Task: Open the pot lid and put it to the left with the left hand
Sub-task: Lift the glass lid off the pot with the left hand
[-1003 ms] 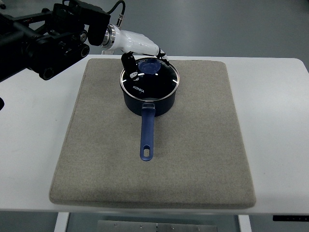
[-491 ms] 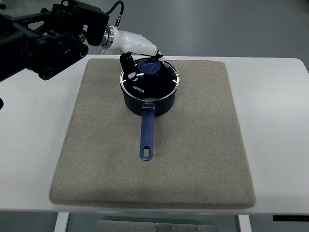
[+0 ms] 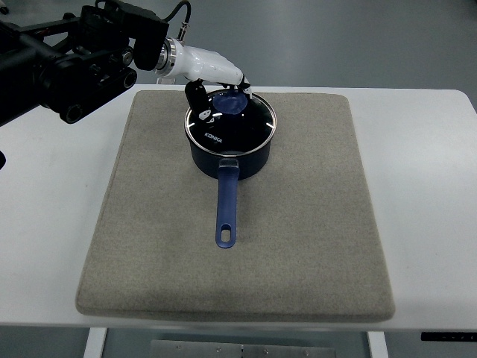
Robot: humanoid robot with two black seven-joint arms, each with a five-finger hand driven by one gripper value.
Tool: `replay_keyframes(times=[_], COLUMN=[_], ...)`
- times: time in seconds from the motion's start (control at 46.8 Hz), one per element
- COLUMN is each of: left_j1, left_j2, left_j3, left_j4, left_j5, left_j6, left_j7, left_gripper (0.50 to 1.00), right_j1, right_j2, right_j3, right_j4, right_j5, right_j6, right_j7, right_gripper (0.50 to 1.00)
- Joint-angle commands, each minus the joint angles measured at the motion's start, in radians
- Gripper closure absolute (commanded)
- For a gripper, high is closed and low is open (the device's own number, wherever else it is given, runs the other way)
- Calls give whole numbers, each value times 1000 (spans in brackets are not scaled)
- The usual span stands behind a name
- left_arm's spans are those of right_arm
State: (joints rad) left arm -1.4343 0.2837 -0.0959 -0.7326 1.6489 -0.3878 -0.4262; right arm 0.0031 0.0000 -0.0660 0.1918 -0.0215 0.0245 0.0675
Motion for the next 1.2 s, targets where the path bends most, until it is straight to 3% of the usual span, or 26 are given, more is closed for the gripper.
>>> replay_keyframes(times=[0.0,0.149,0.192,0.342,0.47,0.64,1.046,1.174], left_j1=[0,0,0,0,-2,-6,-37,-49], left_j2=[0,0,0,0,-1,2,23,81], left_j3=[-1,-1,-1,-1,-5,-5,-15,-16], left_j4=[-1,-1,-1,-1,-1,-2,-16,-56], left_j5=[-1,0,-1,-1,0,0,20,19], left_j6=[0,0,0,0,0,0,-13,-14], left_j7=[0,0,0,0,0,0,0,1], left_gripper=[778,802,829,836,879,1000,1000,1000], right_j1=[0,0,0,0,0,0,0,0], right_j2=[0,0,0,0,0,0,0,0], right_j3=[0,0,0,0,0,0,0,0], right_j4=[0,0,0,0,0,0,0,0], right_j5=[0,0,0,0,0,0,0,2], right_j6=[0,0,0,0,0,0,0,0], right_j7=[0,0,0,0,0,0,0,0], right_gripper=[583,583,583,583,583,583,583,583])
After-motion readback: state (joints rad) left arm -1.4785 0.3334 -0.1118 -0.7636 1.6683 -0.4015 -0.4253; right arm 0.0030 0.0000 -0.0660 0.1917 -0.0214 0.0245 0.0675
